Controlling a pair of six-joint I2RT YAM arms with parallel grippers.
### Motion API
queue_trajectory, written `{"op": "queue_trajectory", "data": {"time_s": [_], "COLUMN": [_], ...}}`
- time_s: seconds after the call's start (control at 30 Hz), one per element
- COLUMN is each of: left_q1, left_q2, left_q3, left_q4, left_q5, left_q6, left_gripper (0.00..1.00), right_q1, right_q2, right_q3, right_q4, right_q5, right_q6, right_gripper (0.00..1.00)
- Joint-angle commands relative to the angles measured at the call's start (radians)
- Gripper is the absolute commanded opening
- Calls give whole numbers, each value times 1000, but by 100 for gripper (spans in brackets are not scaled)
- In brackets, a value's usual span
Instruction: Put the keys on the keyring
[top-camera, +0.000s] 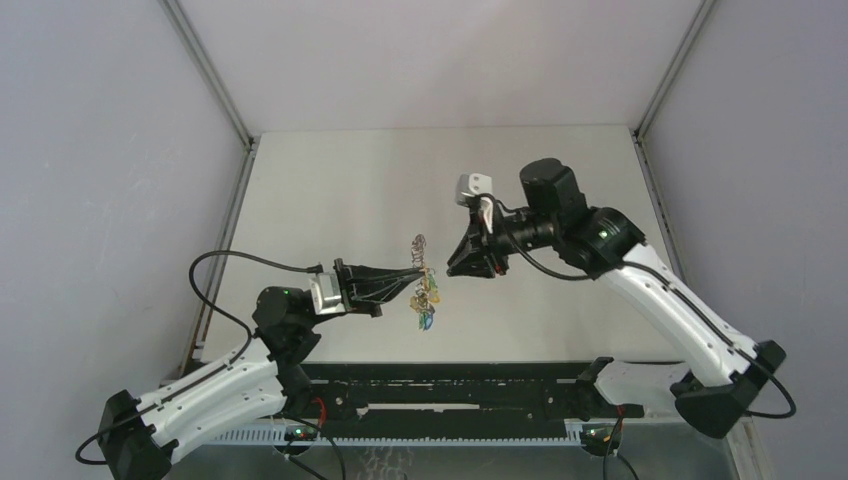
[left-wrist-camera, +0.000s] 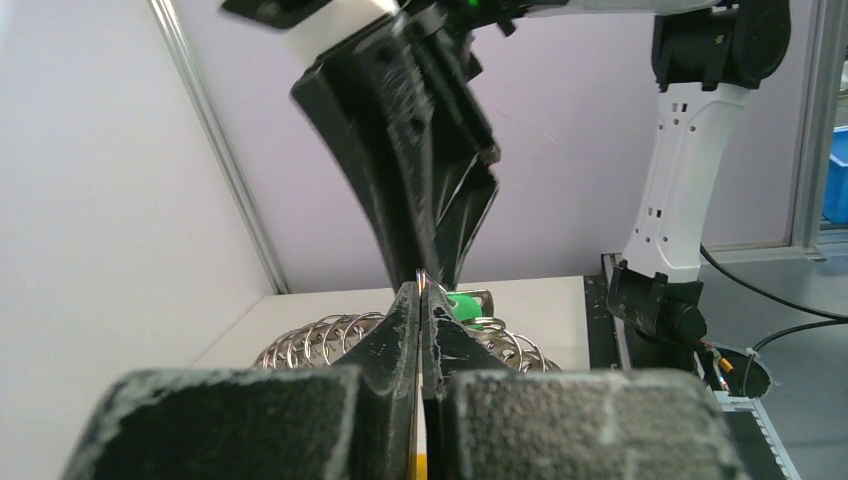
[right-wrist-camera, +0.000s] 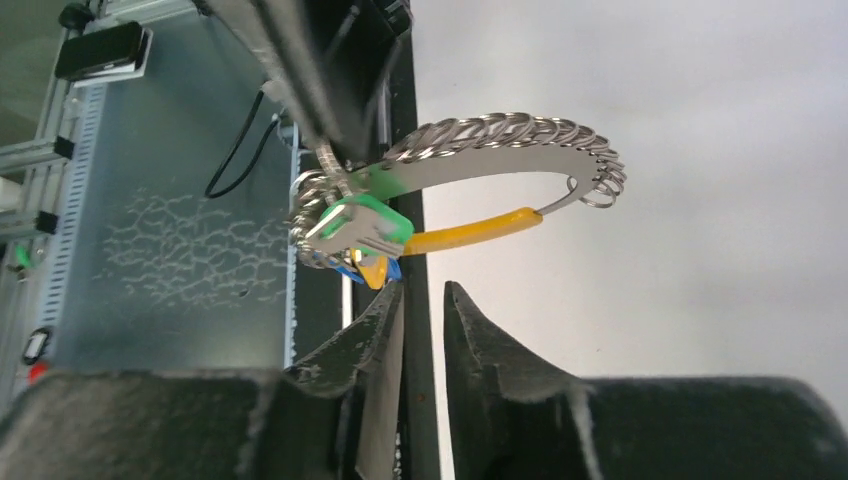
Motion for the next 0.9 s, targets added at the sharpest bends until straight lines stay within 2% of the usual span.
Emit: {"op": "queue_trajectory", "data": {"time_s": [0.0,0.27,0.4,0.57,0.87], "left_q1": [-6,-6,-6,-6,-6], "left_q2": [-5,-1,-6,-6,-6], "left_q3": [-14,-4,-3,-3,0], "left_q4": [72,71,72,73,73], "left_q5": [0,12,12,11,4], "left_q6": [3,0,3,6,15], "left_gripper": [0,0,0,0,0], "right_q1": [-10,-17,-19,-21,-21], "right_q2": [-124,-90,-53,-24,-1], "right_q3": [-41,-64,-64,-64,-64], "right_q4": [174,287,313,326,325], "right_q5": [-23,-175,-185,-210,-252], "right_q6": [-19,81,136,168,179], "right_gripper": [24,34,35,34,26]}}
